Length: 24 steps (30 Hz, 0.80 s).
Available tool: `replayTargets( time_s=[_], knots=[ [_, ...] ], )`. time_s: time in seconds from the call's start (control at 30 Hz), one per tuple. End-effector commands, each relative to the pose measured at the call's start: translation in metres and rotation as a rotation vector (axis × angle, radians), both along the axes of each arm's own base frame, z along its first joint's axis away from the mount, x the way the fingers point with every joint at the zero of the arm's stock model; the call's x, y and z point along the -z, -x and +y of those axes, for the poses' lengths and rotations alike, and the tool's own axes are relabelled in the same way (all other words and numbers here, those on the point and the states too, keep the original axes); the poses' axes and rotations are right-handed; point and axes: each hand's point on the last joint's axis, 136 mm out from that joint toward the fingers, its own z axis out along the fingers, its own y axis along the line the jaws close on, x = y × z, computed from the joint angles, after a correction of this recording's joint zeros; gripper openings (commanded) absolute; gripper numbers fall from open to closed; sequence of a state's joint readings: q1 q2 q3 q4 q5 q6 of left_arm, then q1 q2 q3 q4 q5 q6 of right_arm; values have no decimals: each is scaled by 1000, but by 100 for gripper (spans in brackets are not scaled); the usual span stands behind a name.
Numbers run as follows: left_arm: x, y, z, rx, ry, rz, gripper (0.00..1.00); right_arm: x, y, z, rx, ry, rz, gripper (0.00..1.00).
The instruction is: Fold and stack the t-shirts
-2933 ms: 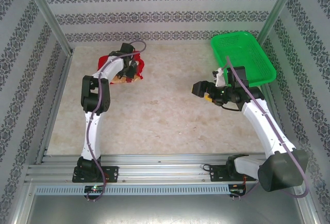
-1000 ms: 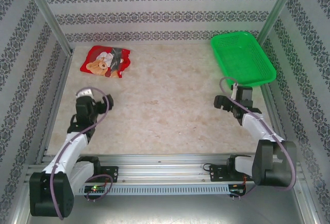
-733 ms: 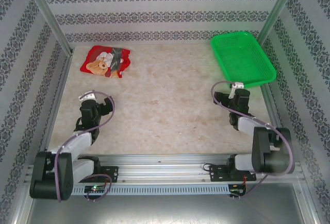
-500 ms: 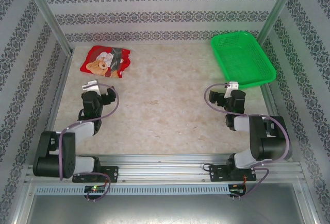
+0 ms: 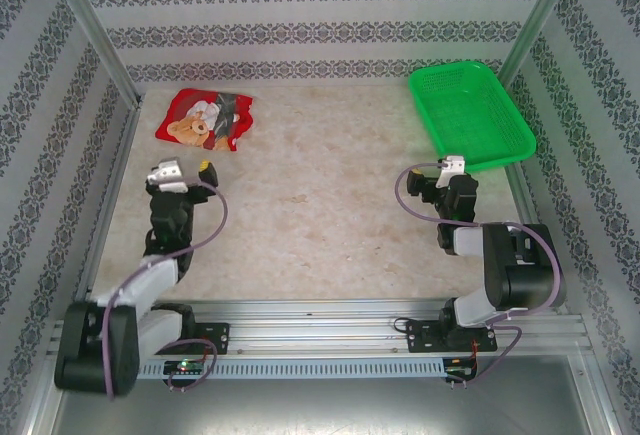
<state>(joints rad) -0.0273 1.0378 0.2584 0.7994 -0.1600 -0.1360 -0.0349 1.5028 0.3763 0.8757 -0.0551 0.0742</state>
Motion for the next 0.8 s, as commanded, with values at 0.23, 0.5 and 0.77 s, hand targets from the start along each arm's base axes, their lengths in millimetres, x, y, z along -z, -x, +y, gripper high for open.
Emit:
replayTargets(
  time_s=[0.23,0.5,0.77],
  knots=[
    [91,-35,-8,81,-118,124,100,-5,-4,3,14,55,-17,98],
    [106,-52,-7,130,-57,272,100,-4,-4,4,13,67,-11,98],
    [106,-51,-7,132,-54,264,100,-4,-4,4,12,66,-13,98]
  ],
)
